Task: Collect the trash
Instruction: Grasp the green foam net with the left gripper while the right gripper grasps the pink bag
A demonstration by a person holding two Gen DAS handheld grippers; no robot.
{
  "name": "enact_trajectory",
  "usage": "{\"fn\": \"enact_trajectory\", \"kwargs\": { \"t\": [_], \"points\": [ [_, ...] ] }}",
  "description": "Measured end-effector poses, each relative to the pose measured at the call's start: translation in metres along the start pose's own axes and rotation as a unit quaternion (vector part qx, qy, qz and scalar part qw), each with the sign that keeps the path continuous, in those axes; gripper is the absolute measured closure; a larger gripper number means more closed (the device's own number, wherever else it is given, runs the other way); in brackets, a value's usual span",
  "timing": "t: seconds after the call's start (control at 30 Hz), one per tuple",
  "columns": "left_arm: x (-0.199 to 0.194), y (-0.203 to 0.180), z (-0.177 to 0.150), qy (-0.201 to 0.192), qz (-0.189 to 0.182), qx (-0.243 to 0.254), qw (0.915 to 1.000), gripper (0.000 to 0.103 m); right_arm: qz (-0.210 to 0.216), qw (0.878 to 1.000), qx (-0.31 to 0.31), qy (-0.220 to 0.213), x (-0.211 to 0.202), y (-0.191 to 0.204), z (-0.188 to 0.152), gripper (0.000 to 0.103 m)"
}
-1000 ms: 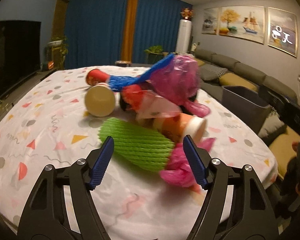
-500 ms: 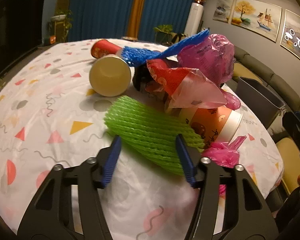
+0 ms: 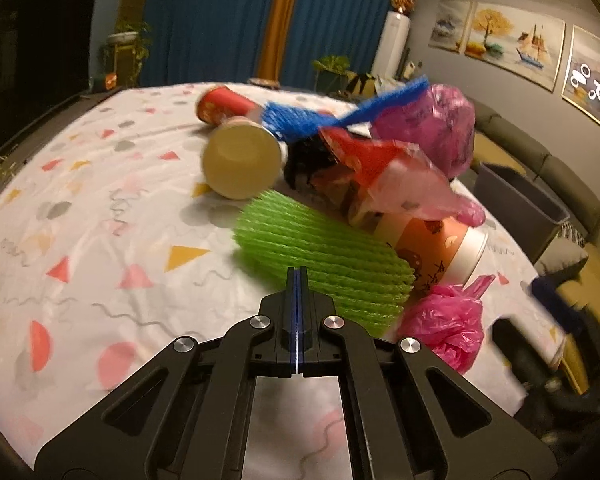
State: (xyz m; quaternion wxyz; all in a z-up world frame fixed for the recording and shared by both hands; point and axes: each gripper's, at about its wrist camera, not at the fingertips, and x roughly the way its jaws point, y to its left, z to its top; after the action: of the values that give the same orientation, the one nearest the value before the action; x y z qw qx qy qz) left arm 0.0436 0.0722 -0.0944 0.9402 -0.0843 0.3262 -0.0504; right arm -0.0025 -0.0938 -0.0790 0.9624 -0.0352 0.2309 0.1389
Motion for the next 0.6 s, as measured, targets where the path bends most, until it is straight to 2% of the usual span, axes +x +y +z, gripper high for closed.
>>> {"fn": "enact_trajectory", "kwargs": {
  "t": [0.1, 0.23, 0.3, 0.33, 0.4, 0.47, 0.53, 0.6],
  "points": [
    [-0.012, 0.007, 0.003, -0.019, 0.009, -0.003, 0.9998, 0.103, 0.016, 1.0, -0.006, 0.009, 0.006, 0.007, -0.007, 0.037],
    [-0.015, 0.02, 0.004, -0.023, 0.024, -0.021, 0.9992, 0.103, 0.021, 0.999, -0.008, 0.024, 0.016, 0.012, -0.009, 0.038],
    [-0.015, 0.022, 0.004, -0.024, 0.033, -0.019, 0.999, 0.103, 0.023, 0.999, -0.005, 0.03, 0.022, 0.012, -0.008, 0.044],
    [-0.015, 0.023, 0.004, -0.024, 0.036, -0.018, 0.9989, 0.098, 0.026, 0.999, -0.002, 0.035, 0.025, 0.012, -0.008, 0.046],
    [-0.015, 0.023, 0.004, -0.025, 0.04, -0.019, 0.9987, 0.09, 0.032, 0.999, 0.003, 0.044, 0.028, 0.011, -0.01, 0.055],
    [-0.015, 0.022, 0.003, -0.025, 0.039, -0.018, 0.9988, 0.08, 0.038, 0.998, 0.008, 0.052, 0.031, 0.01, -0.012, 0.058],
    [-0.016, 0.019, 0.002, -0.03, 0.04, -0.013, 0.9986, 0.06, 0.034, 0.998, 0.004, 0.05, 0.032, 0.011, -0.013, 0.065],
    [-0.018, 0.014, 0.001, -0.037, 0.04, -0.008, 0.9985, 0.046, 0.035, 0.998, 0.003, 0.048, 0.032, 0.008, -0.014, 0.072]
  ]
}}
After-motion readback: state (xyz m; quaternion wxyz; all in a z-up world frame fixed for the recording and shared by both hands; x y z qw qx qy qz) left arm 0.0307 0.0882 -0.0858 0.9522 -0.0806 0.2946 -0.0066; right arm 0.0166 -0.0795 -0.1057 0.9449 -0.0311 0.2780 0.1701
